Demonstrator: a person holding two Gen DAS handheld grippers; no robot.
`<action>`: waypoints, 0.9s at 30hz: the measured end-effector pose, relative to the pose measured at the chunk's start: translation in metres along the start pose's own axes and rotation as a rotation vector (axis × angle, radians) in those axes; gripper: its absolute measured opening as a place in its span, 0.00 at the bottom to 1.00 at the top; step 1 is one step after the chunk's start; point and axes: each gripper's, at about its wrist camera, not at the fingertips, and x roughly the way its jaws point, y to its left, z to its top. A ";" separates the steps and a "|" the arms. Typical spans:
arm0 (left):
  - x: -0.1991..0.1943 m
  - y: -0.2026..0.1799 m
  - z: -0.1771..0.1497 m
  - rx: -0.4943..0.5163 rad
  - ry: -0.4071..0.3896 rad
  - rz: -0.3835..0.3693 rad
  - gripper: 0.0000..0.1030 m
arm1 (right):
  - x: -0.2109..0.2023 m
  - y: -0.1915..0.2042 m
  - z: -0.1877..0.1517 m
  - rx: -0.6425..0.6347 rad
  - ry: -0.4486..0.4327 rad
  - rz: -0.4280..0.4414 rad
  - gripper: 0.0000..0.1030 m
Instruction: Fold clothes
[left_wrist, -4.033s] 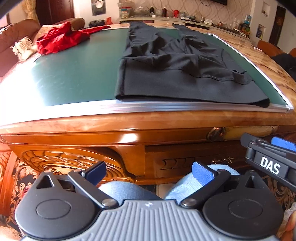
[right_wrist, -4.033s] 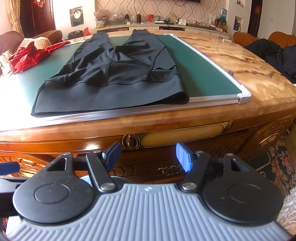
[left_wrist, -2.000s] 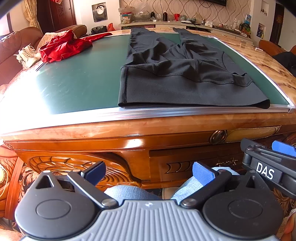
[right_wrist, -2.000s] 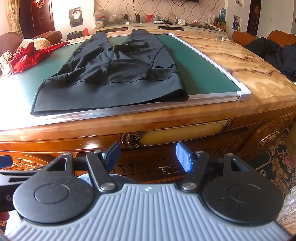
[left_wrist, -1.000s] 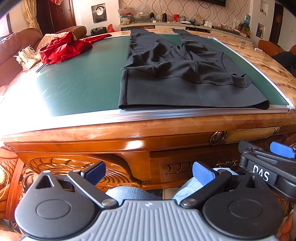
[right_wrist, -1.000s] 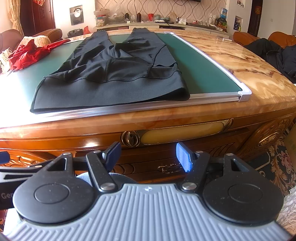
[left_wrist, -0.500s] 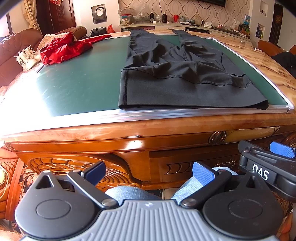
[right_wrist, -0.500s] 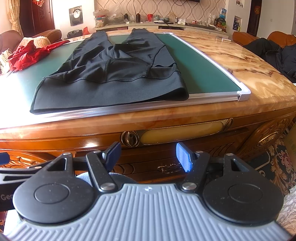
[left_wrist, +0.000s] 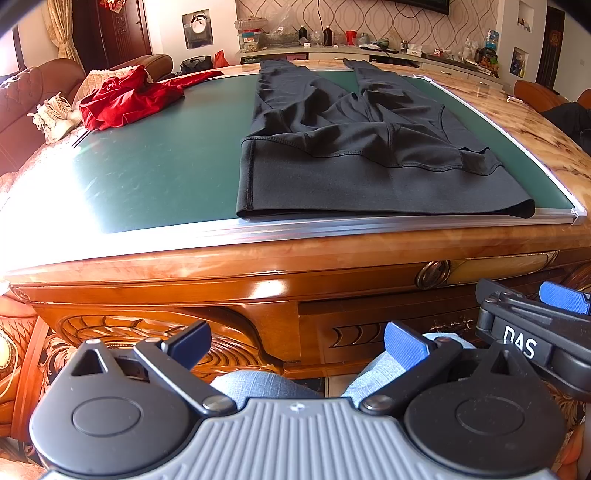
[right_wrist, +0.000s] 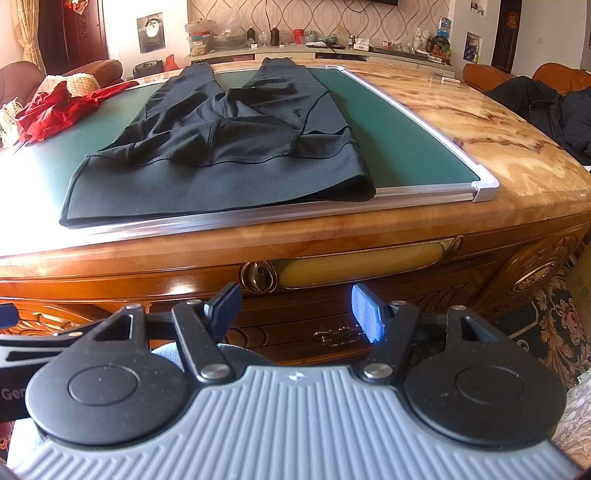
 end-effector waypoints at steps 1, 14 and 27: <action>0.000 0.000 0.000 0.000 0.000 0.000 1.00 | 0.000 0.000 0.000 -0.001 0.000 -0.001 0.72; 0.001 0.000 0.005 0.014 0.009 -0.009 1.00 | -0.001 -0.001 0.004 0.003 0.002 0.001 0.72; 0.002 0.001 0.038 0.033 -0.004 -0.040 1.00 | -0.002 -0.007 0.038 0.007 -0.045 0.007 0.72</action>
